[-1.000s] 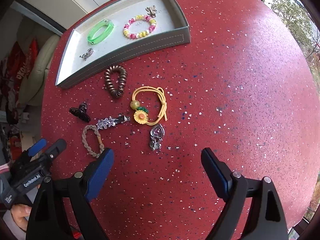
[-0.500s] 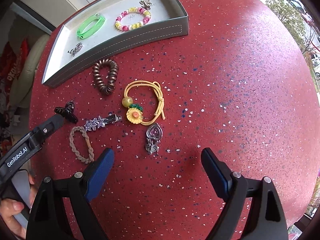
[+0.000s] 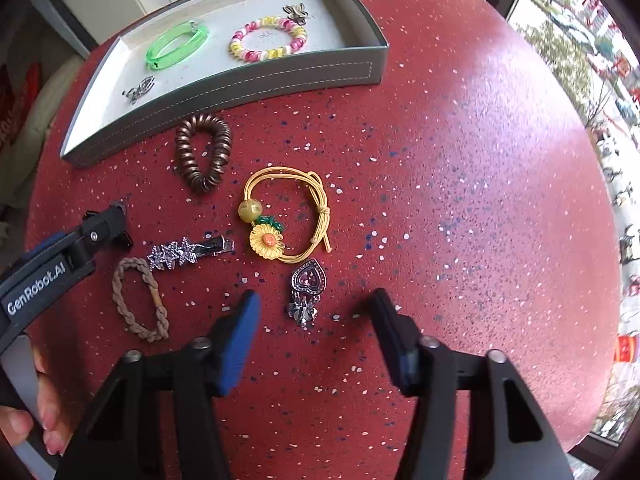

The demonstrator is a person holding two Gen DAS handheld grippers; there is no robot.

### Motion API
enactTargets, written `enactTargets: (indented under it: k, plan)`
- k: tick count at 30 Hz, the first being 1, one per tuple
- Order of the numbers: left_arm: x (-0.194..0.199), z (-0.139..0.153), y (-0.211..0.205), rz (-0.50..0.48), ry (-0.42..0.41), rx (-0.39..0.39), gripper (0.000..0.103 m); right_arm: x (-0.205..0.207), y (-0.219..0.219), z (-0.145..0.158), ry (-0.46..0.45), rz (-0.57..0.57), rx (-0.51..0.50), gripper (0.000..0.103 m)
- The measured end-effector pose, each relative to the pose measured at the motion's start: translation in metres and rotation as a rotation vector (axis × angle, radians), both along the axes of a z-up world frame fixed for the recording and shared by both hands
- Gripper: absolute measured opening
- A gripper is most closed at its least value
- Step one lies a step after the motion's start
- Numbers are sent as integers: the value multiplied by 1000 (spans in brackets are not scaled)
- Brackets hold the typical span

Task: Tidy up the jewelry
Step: 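Move both open tools back toward the claw clip and braided bracelet, then grasp the black claw clip with the left tool while the right tool grasps the purple heart pendant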

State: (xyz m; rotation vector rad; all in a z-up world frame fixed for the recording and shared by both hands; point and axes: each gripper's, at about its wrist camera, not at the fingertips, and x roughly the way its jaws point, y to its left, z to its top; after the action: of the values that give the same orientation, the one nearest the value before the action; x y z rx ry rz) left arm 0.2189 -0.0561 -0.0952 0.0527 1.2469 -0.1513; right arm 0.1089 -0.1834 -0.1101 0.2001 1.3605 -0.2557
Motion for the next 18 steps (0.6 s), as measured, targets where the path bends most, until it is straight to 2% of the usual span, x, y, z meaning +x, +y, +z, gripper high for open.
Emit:
enactTargets:
  k: [1,3,4,5,6,11,13,15,17,18]
  plan:
    - [0,-1,-1,-5,3,1,89,0,2,0,1,5,-14,45]
    - [0,-2,-3,-13,5,0,88,0,2,-1,-1,3,-23,37]
    - [-1,-2,-4,-17,1,0,81,0,2,-1,-4,-1,-20,33]
    - [-1,-2,-5,-22,1,2,77,-1,1,-1,-7,-2,-18,22]
    - [0,-3,-6,-25,8,3,72,-2,0,-1,-6,-3,-18,18]
    - [2,-6,-4,-15,10,6,70,-7,-10,-2,-14,-1,11,17]
    - [2,-5,-1,-18,9,1,58,-9,-16,-1,-27,-2,35,17]
    - [2,-4,1,-24,6,2,56,-18,-22,1,-44,-5,69,17]
    - [3,-3,4,-28,2,-10,38,-22,-30,7,-63,-4,100,17]
    - [3,-3,5,-33,2,-15,35,-22,-35,12,-69,-4,115,17]
